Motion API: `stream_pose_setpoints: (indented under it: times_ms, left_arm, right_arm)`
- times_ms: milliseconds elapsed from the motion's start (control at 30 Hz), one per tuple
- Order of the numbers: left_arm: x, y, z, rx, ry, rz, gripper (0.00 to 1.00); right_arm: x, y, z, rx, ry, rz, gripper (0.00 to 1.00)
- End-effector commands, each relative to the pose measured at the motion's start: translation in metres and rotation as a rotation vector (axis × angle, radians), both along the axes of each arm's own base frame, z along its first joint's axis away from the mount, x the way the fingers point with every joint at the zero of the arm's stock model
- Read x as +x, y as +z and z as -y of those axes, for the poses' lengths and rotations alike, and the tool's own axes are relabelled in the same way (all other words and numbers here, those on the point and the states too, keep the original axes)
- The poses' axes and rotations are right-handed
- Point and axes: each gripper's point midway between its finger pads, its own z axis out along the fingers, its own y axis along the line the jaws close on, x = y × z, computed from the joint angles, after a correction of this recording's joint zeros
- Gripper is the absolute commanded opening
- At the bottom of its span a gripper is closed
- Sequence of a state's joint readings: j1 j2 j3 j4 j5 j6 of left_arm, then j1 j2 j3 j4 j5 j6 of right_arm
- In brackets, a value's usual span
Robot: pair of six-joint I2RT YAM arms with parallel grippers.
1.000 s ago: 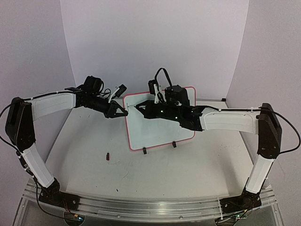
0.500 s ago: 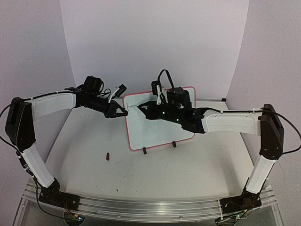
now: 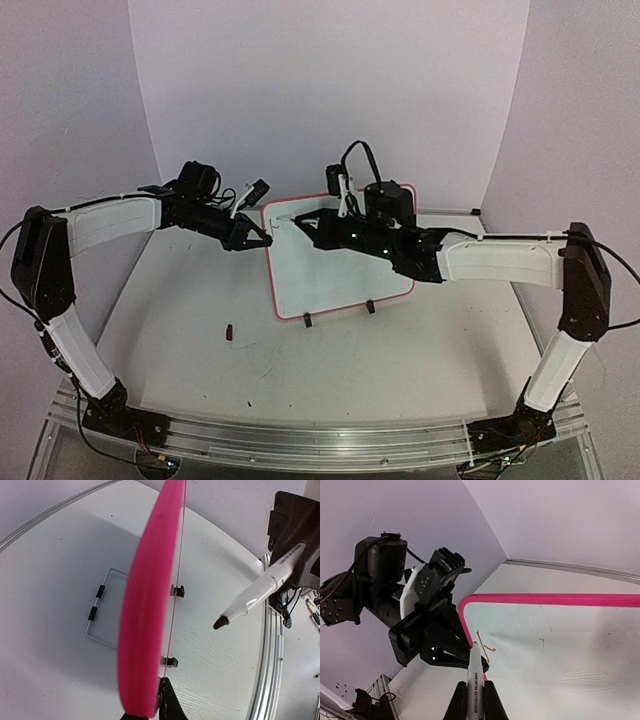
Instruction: Write a sentence on the whiteboard
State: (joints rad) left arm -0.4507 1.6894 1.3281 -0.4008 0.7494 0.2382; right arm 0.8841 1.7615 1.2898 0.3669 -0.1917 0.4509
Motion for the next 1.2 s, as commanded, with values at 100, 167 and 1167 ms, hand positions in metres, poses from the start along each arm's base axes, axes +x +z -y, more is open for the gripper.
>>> stream_pose_setpoints:
  times_ms: [100,167,1167]
  left_arm:
    - [0.01,-0.018,-0.01,0.083,0.047,0.022,0.0]
    - [0.01,-0.018,-0.01,0.083,0.046,0.022,0.0]
    - [0.009,-0.02,-0.008,0.09,0.042,0.022,0.0]
  right_arm:
    - [0.009,0.033,-0.002,0.057,-0.022,0.069,0.0]
    - [0.011,0.03,-0.002,0.05,-0.034,0.068,0.0]
    - [0.015,-0.029,0.006,-0.029,-0.091,-0.028,0.0]
